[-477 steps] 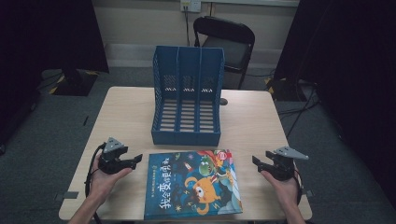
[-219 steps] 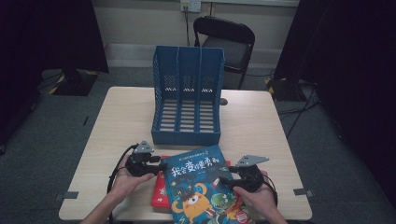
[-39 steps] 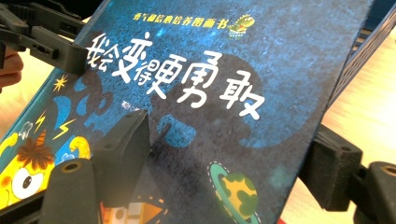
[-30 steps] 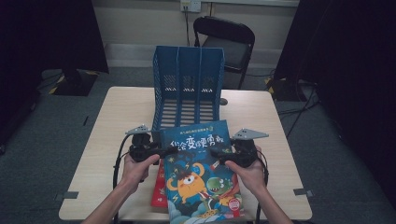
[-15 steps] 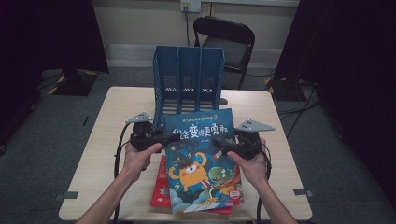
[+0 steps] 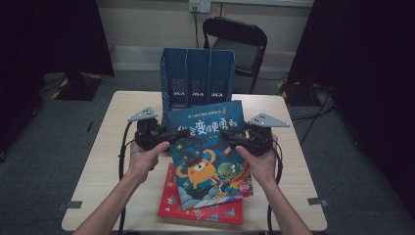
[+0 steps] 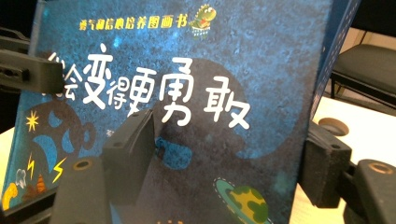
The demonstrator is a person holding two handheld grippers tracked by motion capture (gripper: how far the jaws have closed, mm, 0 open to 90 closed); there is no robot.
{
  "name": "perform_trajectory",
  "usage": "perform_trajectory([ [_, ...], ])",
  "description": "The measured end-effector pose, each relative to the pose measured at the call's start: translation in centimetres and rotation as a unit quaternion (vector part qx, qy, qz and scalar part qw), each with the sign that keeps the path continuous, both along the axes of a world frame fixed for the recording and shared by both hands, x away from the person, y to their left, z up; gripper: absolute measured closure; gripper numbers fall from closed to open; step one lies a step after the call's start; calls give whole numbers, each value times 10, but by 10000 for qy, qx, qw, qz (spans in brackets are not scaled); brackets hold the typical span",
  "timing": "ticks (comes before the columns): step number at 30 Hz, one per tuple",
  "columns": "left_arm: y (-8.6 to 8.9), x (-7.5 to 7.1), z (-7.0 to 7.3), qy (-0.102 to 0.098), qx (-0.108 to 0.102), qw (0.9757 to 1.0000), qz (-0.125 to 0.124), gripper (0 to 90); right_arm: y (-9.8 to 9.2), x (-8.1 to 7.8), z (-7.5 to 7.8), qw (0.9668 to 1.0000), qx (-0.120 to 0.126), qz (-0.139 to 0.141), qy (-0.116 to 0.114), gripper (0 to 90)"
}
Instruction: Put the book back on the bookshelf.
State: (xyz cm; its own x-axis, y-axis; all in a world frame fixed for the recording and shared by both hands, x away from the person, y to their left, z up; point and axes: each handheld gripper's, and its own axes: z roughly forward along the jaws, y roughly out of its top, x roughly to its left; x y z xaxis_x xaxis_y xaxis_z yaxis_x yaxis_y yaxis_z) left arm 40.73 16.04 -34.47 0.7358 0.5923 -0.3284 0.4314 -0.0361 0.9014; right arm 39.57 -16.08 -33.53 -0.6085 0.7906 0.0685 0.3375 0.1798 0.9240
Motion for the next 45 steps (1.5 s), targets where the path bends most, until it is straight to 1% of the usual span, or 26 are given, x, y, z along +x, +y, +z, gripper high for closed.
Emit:
perform_trajectory([
  [1,1,0,2,-18,-14,10000,-19,529,1,0,1,10000,-15,-11,-21,286],
  [4,-1,2,7,-67,-72,9999,53,535,3,0,4,9999,-21,-64,-94,282],
  [6,-3,4,12,-96,-64,9999,-7,538,4,2,6,9999,-73,-46,-124,261],
  [7,-4,4,16,-156,-71,9998,-48,541,5,3,8,9998,-126,-30,-125,259],
  [10,-6,3,25,-302,-164,9992,-209,573,5,4,16,9997,-125,24,-201,257],
  [12,-10,1,32,-441,-229,9980,-380,604,7,4,22,9995,-132,61,-292,256],
  [13,-14,-3,36,-568,-245,9969,-488,634,9,3,24,9992,-126,83,-357,256],
  [14,-15,-5,39,-658,-219,9964,-486,667,12,0,26,9987,-151,105,-480,226],
  [15,-16,-8,40,-699,-199,9962,-483,671,14,-2,26,9986,-135,62,-503,212],
  [17,-15,-13,39,-771,-181,9952,-577,690,12,-5,23,9985,-31,79,-546,217],
  [18,-15,-16,38,-828,-154,9946,-603,696,11,-8,22,9980,-5,121,-614,226],
  [20,-17,-22,37,-890,-99,9936,-690,715,11,-15,20,9972,-28,101,-741,223],
  [22,-20,-27,37,-978,-9,9927,-711,720,7,-19,20,9970,11,115,-759,222],
  [23,-21,-30,36,-1016,-1,9922,-723,719,6,-21,19,9968,21,131,-789,225],
  [25,-22,-34,34,-1046,-65,9919,-724,724,3,-25,18,9963,18,139,-849,238],
  [27,-23,-36,31,-1081,-64,9912,-757,741,2,-29,15,9960,-83,43,-893,251],
  [28,-23,-38,29,-1067,-100,9916,-724,748,1,-31,12,9959,-115,18,-899,253],
  [30,-24,-42,27,-1057,-60,9914,-774,766,-2,-31,6,9968,-127,73,-789,247],
  [31,-24,-43,27,-1043,-60,9913,-805,775,-3,-31,1,9975,-140,109,-690,247],
  [34,-24,-46,24,-1003,-85,9919,-773,788,-5,-30,-13,9983,-161,198,-519,235],
  [35,-24,-47,23,-1038,-58,9918,-741,791,-5,-28,-18,9986,-231,218,-427,234],
  [36,-24,-48,22,-1052,-36,9912,-803,793,-5,-26,-22,9988,-251,259,-328,229],
  [37,-25,-50,22,-1084,-28,9908,-809,795,-5,-26,-26,9989,-218,307,-291,215],
  [40,-27,-55,21,-1118,3,9907,-773,793,-6,-25,-33,9987,-153,434,-207,186],
  [43,-28,-58,17,-1074,-36,9909,-809,764,-8,-25,-36,9984,-195,506,-145,190],
  [45,-29,-60,16,-1033,-25,9914,-804,749,-9,-27,-37,9983,-202,531,-147,192],
])
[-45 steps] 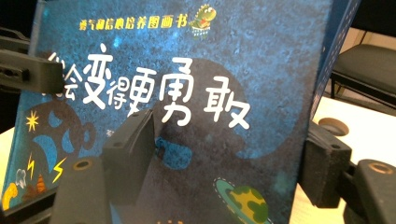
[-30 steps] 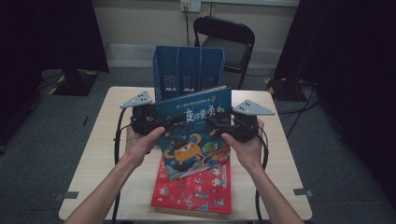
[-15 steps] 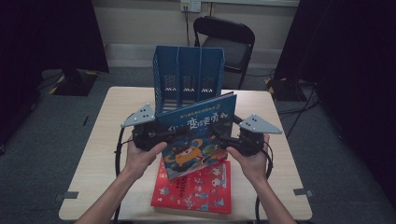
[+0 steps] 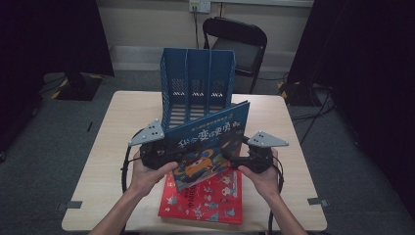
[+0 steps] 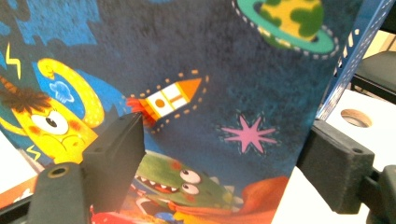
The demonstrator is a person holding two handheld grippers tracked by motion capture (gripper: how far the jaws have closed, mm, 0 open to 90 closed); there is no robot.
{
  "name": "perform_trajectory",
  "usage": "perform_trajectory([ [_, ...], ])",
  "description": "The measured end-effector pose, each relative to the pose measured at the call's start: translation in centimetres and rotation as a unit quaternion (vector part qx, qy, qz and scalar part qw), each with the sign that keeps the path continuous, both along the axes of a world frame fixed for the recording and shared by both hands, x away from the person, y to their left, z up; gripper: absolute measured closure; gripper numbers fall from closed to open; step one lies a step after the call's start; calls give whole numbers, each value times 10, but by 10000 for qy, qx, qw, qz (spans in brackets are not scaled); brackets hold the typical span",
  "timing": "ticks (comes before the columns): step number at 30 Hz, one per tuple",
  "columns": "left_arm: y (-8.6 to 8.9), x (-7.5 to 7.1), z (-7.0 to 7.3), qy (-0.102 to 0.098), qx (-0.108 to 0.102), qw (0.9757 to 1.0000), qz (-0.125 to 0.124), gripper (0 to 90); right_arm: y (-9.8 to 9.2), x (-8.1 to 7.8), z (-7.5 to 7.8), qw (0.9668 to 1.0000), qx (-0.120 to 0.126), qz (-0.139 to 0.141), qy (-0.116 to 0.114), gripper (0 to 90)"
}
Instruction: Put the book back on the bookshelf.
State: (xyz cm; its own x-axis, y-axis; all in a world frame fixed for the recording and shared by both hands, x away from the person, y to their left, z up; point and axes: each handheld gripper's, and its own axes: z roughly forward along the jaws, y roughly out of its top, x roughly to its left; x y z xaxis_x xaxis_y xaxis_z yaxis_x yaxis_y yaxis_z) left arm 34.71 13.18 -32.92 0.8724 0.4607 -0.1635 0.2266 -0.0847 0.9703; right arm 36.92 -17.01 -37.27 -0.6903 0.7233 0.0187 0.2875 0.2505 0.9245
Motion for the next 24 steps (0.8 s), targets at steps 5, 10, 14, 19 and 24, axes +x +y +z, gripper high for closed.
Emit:
perform_trajectory([
  [5,2,1,-7,125,54,9999,51,750,1,-1,-1,10000,-38,-42,-28,189],
  [10,2,1,-12,161,58,9999,17,778,2,-1,-2,10000,-45,-50,-26,187],
  [14,2,1,-13,-72,170,9998,-18,791,2,-1,-1,10000,-68,-52,-21,179],
  [19,1,3,-14,-22,32,10000,-31,767,6,0,0,9999,-108,-67,38,137],
  [24,2,6,-15,-27,-122,9999,-27,736,5,1,2,9998,-173,-50,63,173],
])
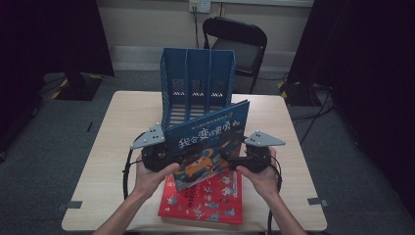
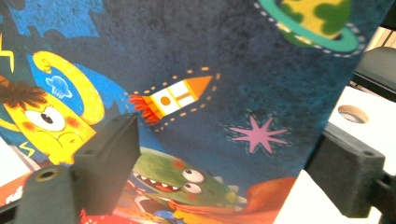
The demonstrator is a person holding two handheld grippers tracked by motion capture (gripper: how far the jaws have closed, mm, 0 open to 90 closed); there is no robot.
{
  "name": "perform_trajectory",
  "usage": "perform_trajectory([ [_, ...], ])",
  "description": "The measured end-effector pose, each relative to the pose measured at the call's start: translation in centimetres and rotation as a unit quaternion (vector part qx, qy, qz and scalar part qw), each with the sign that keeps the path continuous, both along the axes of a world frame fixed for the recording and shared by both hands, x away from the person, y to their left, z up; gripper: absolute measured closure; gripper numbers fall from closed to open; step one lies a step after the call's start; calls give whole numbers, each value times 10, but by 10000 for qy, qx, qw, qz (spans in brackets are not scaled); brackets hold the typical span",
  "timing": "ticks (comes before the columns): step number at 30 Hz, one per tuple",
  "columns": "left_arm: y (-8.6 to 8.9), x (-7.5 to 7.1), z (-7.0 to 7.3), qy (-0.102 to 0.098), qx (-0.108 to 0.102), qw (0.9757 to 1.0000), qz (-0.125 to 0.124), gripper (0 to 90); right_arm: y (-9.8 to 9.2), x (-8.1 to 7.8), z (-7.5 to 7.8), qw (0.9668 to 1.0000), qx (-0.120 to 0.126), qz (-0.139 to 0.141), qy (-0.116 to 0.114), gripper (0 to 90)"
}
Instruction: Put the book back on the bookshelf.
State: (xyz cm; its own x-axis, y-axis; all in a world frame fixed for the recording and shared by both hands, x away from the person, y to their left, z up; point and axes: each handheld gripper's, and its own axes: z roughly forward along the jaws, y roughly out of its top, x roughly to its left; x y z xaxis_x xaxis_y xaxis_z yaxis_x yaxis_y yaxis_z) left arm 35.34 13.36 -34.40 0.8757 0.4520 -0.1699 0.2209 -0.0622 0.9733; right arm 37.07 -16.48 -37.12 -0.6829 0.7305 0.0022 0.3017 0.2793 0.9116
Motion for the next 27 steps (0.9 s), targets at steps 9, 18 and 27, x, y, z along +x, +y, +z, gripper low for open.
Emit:
perform_trajectory([
  [9,7,-1,10,-47,-132,9999,19,763,2,-1,0,9999,-64,113,-36,215],
  [18,8,-1,18,97,99,9999,53,782,6,-2,0,9998,-113,129,-63,200],
  [27,6,-5,19,-124,214,9995,183,824,7,1,-1,9998,-96,156,-54,207],
])
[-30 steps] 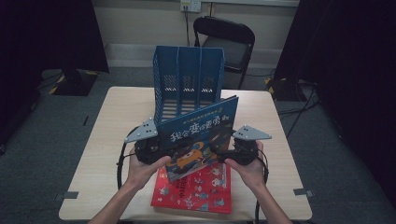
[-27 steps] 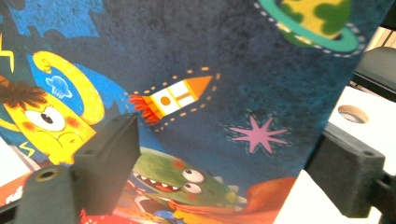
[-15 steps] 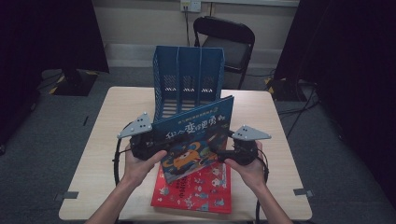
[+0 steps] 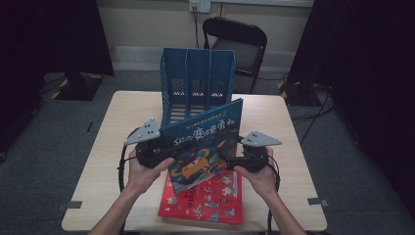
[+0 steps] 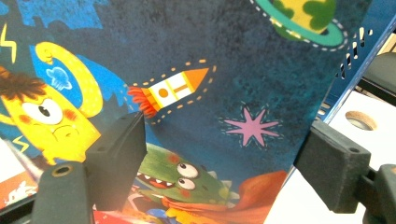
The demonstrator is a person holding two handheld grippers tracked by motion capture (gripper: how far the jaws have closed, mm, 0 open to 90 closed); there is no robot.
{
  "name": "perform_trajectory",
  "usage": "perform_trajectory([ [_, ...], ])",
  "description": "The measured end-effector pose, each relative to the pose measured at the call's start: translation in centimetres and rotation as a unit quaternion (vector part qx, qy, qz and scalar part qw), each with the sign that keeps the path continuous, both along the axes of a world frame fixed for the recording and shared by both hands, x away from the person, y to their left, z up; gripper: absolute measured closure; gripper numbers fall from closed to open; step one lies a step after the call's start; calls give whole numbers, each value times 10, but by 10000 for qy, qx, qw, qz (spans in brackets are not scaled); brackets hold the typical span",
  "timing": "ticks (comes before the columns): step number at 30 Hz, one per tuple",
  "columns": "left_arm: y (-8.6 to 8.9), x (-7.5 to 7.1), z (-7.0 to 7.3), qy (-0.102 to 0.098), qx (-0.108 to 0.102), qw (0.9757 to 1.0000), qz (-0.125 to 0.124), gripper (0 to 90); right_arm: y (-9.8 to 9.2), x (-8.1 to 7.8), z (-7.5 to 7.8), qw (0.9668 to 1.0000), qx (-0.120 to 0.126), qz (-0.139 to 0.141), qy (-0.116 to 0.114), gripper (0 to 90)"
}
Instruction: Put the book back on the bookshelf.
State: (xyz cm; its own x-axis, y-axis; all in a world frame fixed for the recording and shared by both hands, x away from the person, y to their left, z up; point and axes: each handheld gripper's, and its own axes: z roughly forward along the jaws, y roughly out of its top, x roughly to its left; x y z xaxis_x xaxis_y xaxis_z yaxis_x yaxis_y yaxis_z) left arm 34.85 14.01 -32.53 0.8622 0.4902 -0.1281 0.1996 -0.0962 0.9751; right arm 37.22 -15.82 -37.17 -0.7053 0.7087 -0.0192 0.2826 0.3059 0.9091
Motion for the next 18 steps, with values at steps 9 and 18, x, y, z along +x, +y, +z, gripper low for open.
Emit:
perform_trajectory([
  [9,1,-1,3,86,33,9999,91,829,-5,2,-2,9999,75,117,5,261],
  [18,16,4,3,385,-98,9988,293,834,-7,3,-3,9998,44,158,61,266],
])
